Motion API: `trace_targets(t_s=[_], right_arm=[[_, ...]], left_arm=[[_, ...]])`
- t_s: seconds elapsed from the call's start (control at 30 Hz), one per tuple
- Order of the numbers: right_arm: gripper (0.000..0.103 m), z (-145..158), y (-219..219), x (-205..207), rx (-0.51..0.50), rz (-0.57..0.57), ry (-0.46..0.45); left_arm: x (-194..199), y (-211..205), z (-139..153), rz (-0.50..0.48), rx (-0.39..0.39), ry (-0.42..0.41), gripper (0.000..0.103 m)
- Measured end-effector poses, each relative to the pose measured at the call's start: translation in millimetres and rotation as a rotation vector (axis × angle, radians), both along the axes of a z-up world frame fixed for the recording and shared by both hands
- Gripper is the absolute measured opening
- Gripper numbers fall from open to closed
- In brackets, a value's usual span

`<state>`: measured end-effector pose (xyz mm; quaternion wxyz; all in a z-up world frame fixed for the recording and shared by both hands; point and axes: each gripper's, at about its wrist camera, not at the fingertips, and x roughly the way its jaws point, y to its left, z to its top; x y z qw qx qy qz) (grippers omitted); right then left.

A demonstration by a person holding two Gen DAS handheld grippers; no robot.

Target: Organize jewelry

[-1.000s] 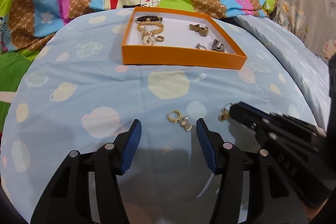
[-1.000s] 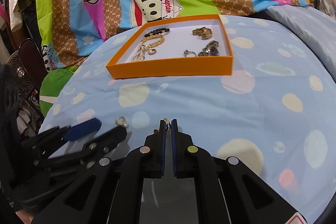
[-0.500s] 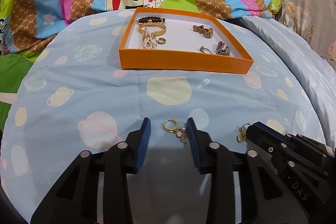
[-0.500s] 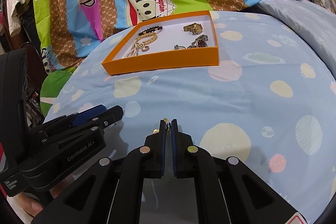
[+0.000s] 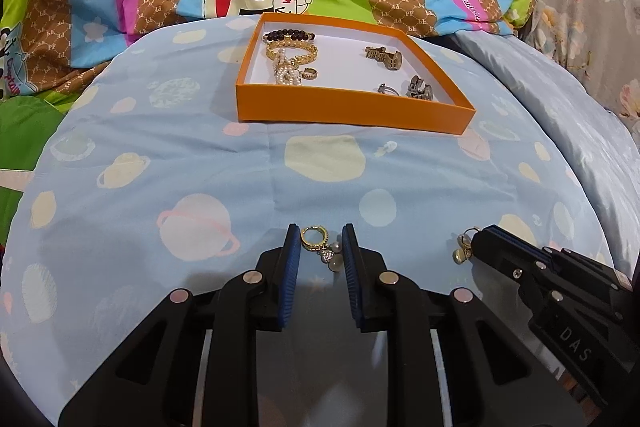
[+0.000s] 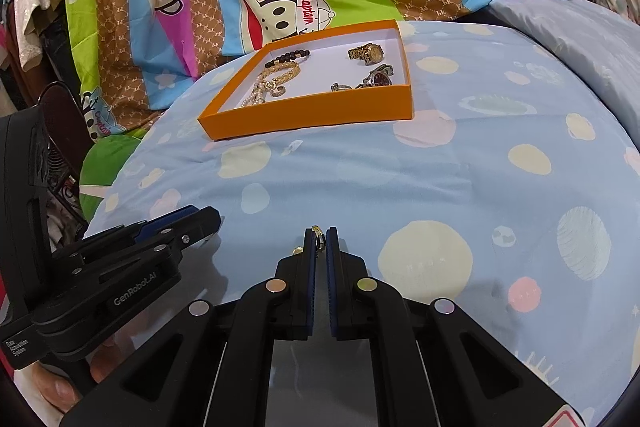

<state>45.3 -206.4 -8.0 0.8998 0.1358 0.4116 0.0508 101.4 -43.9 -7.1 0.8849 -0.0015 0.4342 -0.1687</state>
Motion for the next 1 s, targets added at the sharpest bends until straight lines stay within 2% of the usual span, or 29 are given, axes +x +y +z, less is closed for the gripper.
trace_targets(t_s=[0.37, 0.77, 0.8, 0.83, 0.87, 0.93, 1.0], right_arm=[[0.005, -0.1, -3.4, -26.1, 0.004, 0.005, 0.008], [0.002, 14.4, -0.4, -43.6, -0.009, 0.031, -0.014], [0.005, 14.2, 0.7, -42.8, -0.021, 0.030, -0.013], [0.014, 14.5, 1.7, -42.3, -0.036, 0.021, -0.018], [0.030, 14.6, 2.5, -40.8, -0.048, 0.013, -0.018], [0.048, 15.7, 2.9, -38.5, -0.079, -0.016, -0.029], [0.051, 16.3, 4.6, -35.8, -0.106, -0.020, -0.035]], left_arm=[[-26.5, 23.1, 1.8, 0.000, -0.007, 0.001, 0.021], [-48.2, 44.8, 22.7, 0.006, -0.040, -0.020, 0.021], [-48.8, 45.5, 22.5, 0.007, -0.043, -0.018, 0.021], [-49.1, 46.0, 22.2, 0.008, -0.046, -0.015, 0.021], [-49.7, 46.2, 21.6, 0.009, -0.047, -0.014, 0.021], [-49.7, 46.4, 21.7, 0.007, -0.046, -0.015, 0.021], [-50.7, 46.9, 20.9, 0.007, -0.047, -0.014, 0.021]])
